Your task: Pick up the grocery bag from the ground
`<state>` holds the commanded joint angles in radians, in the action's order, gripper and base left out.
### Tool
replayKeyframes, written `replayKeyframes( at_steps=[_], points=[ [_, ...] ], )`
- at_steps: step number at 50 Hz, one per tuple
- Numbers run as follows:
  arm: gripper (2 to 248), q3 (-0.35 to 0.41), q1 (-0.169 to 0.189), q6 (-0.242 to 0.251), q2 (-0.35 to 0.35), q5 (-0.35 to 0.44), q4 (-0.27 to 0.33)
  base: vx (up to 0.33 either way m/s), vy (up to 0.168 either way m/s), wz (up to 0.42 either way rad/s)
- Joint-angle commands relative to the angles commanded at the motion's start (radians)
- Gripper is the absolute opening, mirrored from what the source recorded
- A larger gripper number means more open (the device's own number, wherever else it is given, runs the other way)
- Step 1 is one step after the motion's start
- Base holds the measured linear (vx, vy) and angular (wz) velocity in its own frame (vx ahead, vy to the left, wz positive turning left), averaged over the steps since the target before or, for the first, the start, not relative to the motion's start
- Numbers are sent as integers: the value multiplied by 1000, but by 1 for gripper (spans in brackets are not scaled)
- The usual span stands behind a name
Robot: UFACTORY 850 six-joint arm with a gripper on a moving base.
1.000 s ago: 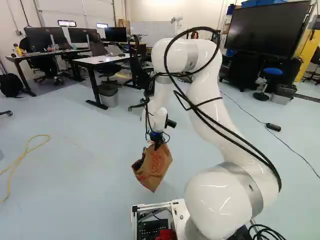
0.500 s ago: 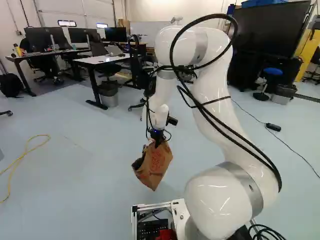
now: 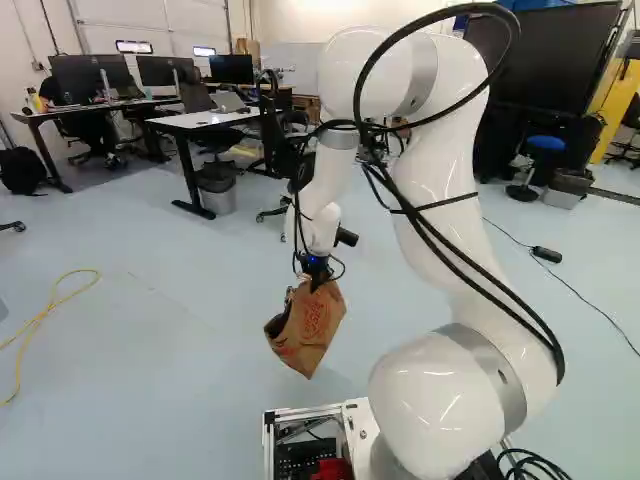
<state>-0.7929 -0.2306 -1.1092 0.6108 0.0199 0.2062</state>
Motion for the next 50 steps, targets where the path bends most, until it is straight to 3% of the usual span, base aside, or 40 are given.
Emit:
replayKeyframes(
  at_steps=[25, 50],
  points=[
    [25, 36, 12, 57, -45, 44, -11, 0, 0, 0],
    [25, 117, 38, 184, -148, 142, -34, 0, 0, 0]
  ],
)
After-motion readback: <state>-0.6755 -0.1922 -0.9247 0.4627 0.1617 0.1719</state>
